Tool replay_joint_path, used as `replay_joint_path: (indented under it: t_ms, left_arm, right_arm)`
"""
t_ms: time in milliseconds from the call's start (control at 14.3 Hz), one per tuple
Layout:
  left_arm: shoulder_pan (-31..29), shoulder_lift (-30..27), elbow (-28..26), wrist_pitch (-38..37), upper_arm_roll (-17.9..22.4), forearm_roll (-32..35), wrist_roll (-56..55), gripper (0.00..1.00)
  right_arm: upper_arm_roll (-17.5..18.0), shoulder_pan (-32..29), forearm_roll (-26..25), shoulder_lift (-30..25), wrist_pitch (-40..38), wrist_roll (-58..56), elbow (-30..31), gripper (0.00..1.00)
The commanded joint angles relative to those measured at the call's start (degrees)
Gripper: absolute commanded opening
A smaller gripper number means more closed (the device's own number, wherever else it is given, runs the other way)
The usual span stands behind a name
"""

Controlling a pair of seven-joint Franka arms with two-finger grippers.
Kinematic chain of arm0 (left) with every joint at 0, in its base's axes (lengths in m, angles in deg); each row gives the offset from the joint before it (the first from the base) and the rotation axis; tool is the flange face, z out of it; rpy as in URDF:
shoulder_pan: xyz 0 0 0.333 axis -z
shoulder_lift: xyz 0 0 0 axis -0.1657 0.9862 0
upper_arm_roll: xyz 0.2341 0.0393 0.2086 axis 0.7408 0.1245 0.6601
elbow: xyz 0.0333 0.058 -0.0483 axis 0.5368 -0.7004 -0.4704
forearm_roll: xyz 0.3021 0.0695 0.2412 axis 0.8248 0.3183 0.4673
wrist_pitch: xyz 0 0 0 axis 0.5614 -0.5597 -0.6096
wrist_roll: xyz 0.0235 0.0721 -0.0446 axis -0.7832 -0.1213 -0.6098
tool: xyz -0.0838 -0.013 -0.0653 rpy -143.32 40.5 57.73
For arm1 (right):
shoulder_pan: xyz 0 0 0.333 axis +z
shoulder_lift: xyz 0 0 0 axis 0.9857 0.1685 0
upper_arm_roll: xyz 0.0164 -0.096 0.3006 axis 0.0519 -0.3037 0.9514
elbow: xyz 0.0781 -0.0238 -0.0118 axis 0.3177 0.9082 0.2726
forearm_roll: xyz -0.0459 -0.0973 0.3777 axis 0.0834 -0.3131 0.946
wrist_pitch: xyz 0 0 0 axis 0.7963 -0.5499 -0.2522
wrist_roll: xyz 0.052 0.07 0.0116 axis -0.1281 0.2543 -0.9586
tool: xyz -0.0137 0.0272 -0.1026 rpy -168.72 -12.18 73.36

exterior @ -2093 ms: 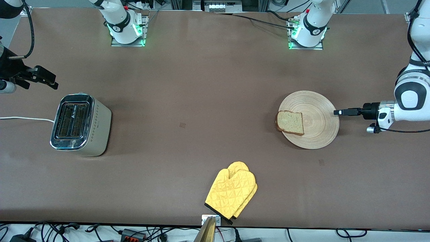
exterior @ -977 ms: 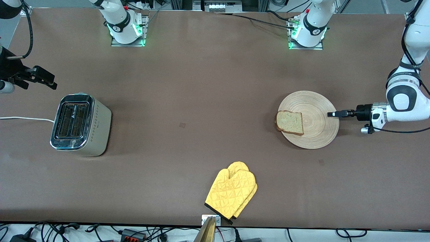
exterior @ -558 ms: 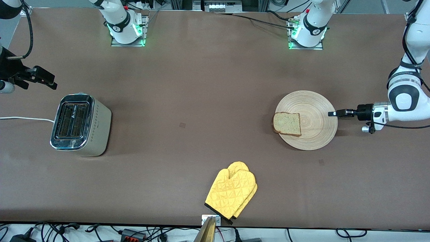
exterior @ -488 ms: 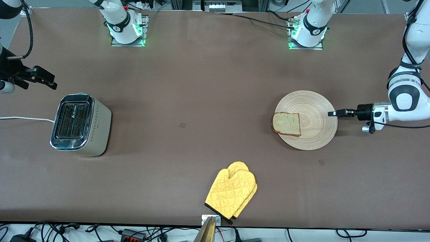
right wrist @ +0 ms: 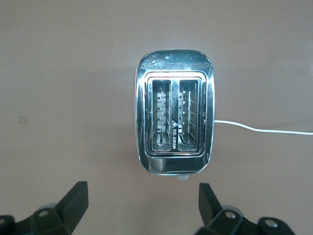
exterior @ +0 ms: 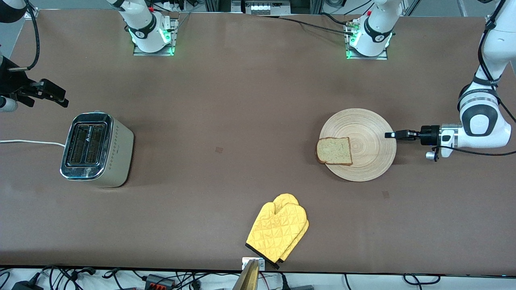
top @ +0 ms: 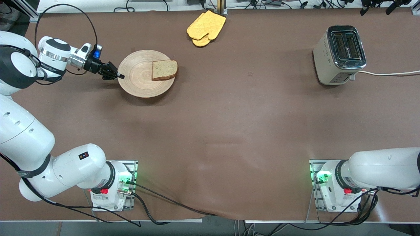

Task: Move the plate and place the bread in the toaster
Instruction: 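Push the wooden plate with the left gripper toward the silver toaster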

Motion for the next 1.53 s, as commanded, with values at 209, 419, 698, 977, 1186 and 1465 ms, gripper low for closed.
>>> replay_joint_path:
  t_ms: [209,419,698,977,1186,1465]
  left_arm:
    - [-0.09,3.24,2.22,-2.71,-5.17,-6.03,2.68,0.01]
    - [2.00,4.03,2.22,-2.10,-8.17,-10.60,1.80,0.01]
    - [10.79,5.44,4.15,-1.92,-8.09,-18.43,1.36,0.01]
    - [16.24,6.58,6.17,-0.69,-8.17,-20.53,-5.14,0.01]
    - [20.99,9.48,9.25,2.55,-8.17,-24.48,-4.79,0.01]
    - [26.88,10.45,9.61,8.18,-8.17,-30.72,-4.71,0.01]
  right_arm:
    - [0.59,-0.70,-0.42,-0.60,-0.05,-0.59,0.52,1.00]
    - [0.59,-0.70,-0.42,-0.51,0.21,-0.94,0.52,1.00]
    - [0.59,-0.88,-0.33,-0.51,0.56,-0.94,0.78,1.00]
    - [0.59,-0.79,-0.33,-0.77,2.06,-0.94,1.74,1.00]
    - [0.59,-0.88,-0.33,-0.86,3.29,-0.94,3.15,1.00]
    - [0.59,-0.88,-0.24,-0.60,3.20,-0.85,3.33,1.00]
